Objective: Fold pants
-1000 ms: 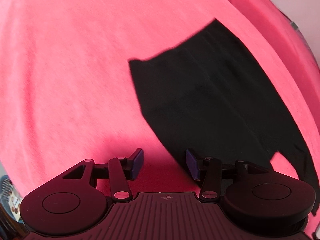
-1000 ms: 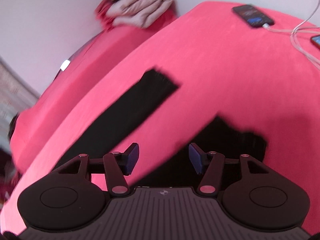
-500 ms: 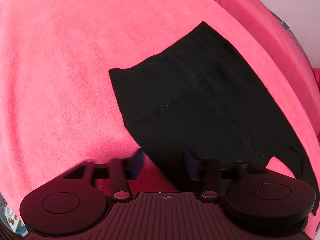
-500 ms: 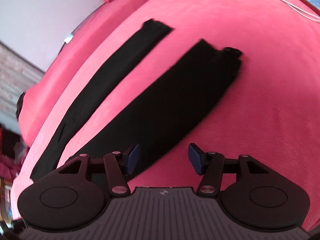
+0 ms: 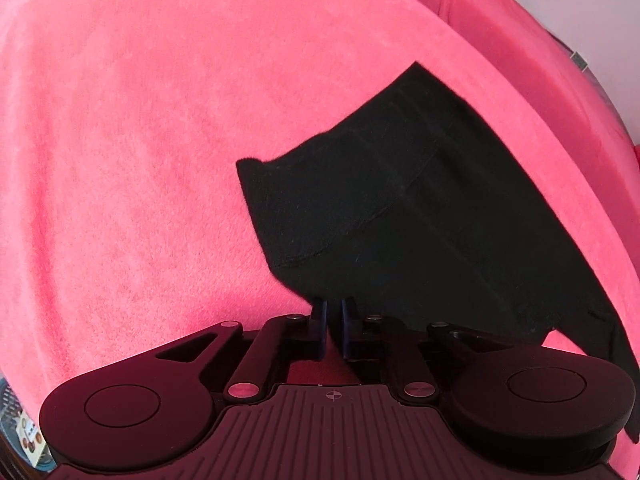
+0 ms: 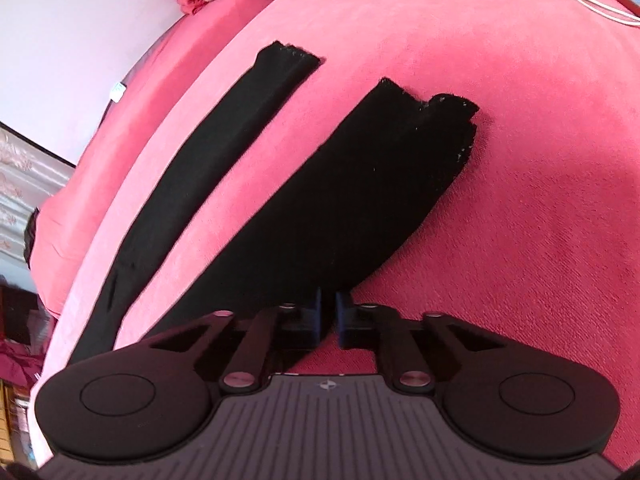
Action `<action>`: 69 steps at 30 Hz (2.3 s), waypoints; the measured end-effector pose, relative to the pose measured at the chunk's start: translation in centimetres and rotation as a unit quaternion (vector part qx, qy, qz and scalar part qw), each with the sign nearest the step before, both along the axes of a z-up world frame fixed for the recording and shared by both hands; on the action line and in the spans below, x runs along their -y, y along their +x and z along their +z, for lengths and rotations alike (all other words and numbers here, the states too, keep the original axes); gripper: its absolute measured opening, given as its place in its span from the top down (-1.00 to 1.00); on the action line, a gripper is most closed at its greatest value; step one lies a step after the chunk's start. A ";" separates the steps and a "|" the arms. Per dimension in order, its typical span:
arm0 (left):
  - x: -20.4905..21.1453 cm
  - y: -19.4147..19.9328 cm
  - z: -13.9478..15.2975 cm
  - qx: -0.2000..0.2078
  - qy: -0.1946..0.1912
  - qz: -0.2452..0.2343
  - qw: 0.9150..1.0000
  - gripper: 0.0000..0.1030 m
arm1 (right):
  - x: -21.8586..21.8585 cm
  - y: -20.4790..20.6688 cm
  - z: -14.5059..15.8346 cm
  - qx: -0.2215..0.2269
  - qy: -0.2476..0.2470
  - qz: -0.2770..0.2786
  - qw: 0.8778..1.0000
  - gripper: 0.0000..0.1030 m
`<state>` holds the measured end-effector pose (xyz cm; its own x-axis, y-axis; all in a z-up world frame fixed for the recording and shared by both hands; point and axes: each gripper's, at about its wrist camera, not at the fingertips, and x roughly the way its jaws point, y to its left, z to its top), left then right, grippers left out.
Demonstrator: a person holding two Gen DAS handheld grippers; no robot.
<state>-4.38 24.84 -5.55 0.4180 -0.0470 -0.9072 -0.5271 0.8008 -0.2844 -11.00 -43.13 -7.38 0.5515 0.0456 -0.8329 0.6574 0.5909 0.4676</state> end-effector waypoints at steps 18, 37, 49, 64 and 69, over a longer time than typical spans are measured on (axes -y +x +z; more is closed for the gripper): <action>-1.0 0.6 3.6 0.027 -0.006 -0.027 0.999 -1.00 | -0.2 4.0 3.9 0.063 0.004 0.040 0.997 0.85; 4.1 -9.5 -2.7 -0.024 -0.222 -0.054 0.973 -1.00 | 0.8 4.4 7.3 0.123 0.045 0.032 0.991 0.85; 2.8 -6.1 -3.8 0.011 -0.296 -0.002 0.955 -1.00 | -0.2 5.3 11.1 0.168 0.042 0.060 0.983 0.85; 4.5 -3.3 -5.2 0.020 -0.318 0.020 0.948 -1.00 | -0.8 6.2 14.1 0.213 0.049 0.079 0.973 0.85; 3.0 -3.2 -4.2 0.041 -0.307 0.046 0.950 -1.00 | -0.4 6.0 13.6 0.204 0.039 0.072 0.976 0.85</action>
<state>-7.58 21.86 -9.80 0.5146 -0.5167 -0.6842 -0.5428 0.4214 -0.7265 -4.97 -42.77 6.19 0.8194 0.2016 -0.5367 0.3202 0.6156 0.7201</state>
